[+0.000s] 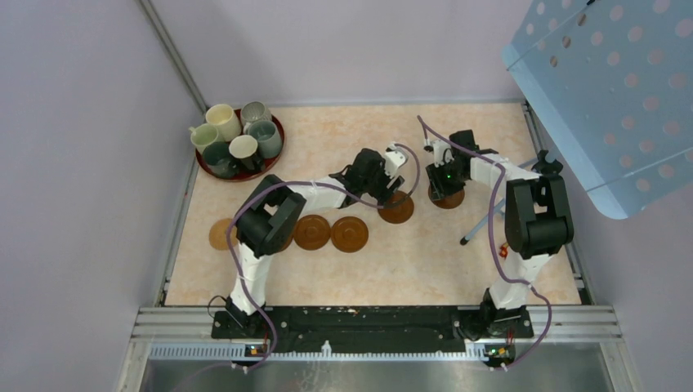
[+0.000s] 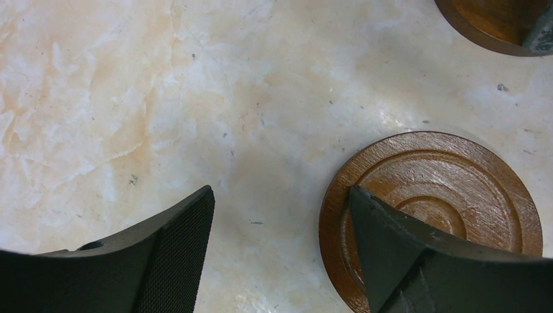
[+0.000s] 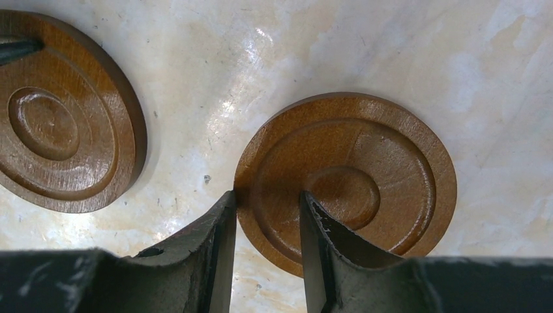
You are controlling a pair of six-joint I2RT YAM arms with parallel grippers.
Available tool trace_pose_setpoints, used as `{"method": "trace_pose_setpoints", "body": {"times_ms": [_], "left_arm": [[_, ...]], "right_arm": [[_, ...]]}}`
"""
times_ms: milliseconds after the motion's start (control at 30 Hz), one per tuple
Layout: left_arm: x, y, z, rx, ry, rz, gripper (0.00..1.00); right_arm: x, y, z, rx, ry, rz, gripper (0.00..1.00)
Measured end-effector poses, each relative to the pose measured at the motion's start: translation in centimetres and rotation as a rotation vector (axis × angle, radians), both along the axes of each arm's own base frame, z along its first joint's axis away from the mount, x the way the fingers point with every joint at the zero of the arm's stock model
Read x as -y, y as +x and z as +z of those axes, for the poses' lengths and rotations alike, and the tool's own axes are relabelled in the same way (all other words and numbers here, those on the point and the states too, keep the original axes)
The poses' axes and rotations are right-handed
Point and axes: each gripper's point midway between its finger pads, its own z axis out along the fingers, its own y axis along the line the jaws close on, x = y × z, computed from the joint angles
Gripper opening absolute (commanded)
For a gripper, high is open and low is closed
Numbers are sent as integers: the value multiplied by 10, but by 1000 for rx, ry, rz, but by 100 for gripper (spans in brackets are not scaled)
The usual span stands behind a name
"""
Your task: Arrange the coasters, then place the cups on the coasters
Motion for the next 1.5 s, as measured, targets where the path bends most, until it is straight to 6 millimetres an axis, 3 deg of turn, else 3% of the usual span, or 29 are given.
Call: {"method": "trace_pose_setpoints", "body": {"times_ms": [133,333,467,600,733,833,900,1000,1267,1367,1500], "left_arm": [[1,7,1,-4,4,8,81],[-5,16,0,-26,-7,21,86],[-7,12,0,-52,-14,1,91],[-15,-7,16,-77,-17,-52,94],[-28,-35,55,-61,-29,-118,96],[-37,-52,80,-38,-34,-161,99],[-46,-64,84,-37,-21,-189,99],[-62,-85,68,-82,37,-228,99],[-115,-134,-4,-263,228,-263,99],[-128,-138,-14,-288,256,-251,98],[-134,-125,-12,-261,256,-211,94]], "right_arm": [[-3,-1,0,-2,8,5,33],[-35,-19,0,-56,90,73,35],[-37,-21,1,-61,97,72,37],[-37,-20,1,-63,95,63,38],[-35,-20,1,-63,86,53,39],[-35,-20,1,-64,86,54,47],[-36,-22,2,-66,94,60,50],[-36,-25,4,-72,93,66,54],[-36,-33,6,-104,101,71,56],[-39,-38,6,-122,115,75,56],[-41,-44,7,-147,133,77,59]]}}
